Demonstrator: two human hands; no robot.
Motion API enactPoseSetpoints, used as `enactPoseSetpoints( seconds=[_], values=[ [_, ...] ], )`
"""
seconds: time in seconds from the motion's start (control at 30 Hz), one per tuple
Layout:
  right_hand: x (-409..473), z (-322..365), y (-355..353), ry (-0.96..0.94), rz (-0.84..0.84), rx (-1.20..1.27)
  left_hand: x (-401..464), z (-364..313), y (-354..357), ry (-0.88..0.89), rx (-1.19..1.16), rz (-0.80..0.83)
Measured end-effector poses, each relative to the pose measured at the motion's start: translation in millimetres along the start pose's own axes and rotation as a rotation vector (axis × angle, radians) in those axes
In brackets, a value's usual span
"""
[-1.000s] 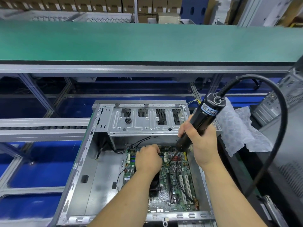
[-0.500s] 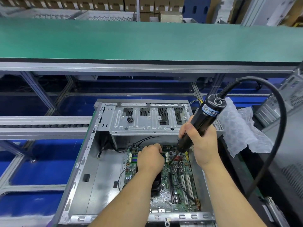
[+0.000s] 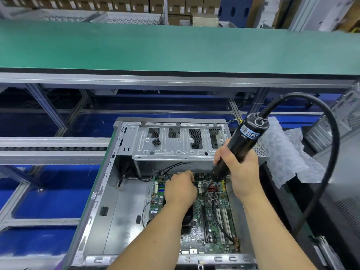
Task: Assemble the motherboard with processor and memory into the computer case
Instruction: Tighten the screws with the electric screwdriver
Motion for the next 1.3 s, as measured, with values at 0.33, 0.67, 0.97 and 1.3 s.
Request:
enactPoseSetpoints(
  seconds=[0.33,0.67,0.97,1.3],
  values=[
    [0.3,-3.1,0.5,0.012,0.007,-0.014,0.2,0.4,1.0,0.001,-0.005,-0.001],
    [-0.6,0.9,12.6,0.003,0.090,-0.067,-0.7,-0.2,0.2,0.004,0.000,-0.014],
    [-0.3,4.9,19.9,0.025,0.134,-0.075,-2.7,-1.4,-2.0,0.010,-0.011,-0.005],
    [0.5,4.4,14.6,0.021,0.095,-0.058,-1.9,-0.6,0.2,0.032,-0.005,-0.012]
  ],
)
Point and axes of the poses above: each hand's wrist, its own x-axis towards the middle knuckle, its own y-axis out of the palm, z = x × y, the point moved 4 cm from there along x, towards the middle knuckle, and after that the axes turned 9 degrees about y, right-handed, at the moved point
